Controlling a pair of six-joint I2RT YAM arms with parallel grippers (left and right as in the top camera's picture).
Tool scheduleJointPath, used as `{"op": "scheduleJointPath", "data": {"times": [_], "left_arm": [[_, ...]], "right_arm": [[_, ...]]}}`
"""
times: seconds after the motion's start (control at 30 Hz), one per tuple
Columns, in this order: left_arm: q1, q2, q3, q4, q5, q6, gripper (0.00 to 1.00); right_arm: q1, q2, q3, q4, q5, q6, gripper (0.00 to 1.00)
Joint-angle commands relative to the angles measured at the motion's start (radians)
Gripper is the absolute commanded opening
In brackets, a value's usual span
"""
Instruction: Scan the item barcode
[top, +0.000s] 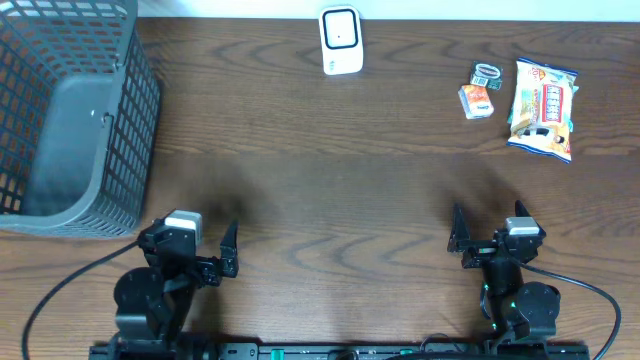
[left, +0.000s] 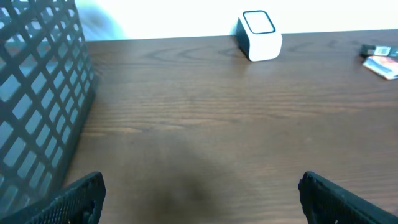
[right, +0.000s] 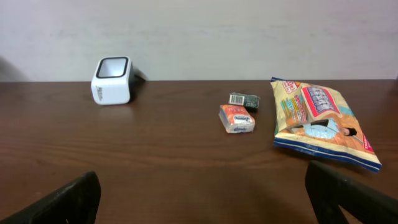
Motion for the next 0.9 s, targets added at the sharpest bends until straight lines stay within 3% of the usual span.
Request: {"op": "scheduleJointPath", "data": {"times": [0.0,0.33,0.67,0.87], "left_arm": [[0.031,-0.047,-0.069,0.045,0.016,0.023,0.98],[0.068,-0.146,-0.233,0.294,0.015,0.018,0.98],[0.068,-0.170,-0.317,0.365,0.005,-0.057,0.98],[0.063,-0.171,-0.359,0.429,-0.023,-0.162,0.98]], "right_arm": [[0.003,-0.006,-0.002,-0.005,0.005,0.011,0.99],[0.003,-0.006,-0.002,-0.005,0.005,0.011,0.99],[0.003,-0.006,-0.002,-0.005,0.005,0.011,0.99],[0.003,-0.006,-0.002,-0.005,0.005,0.011,0.99]]}}
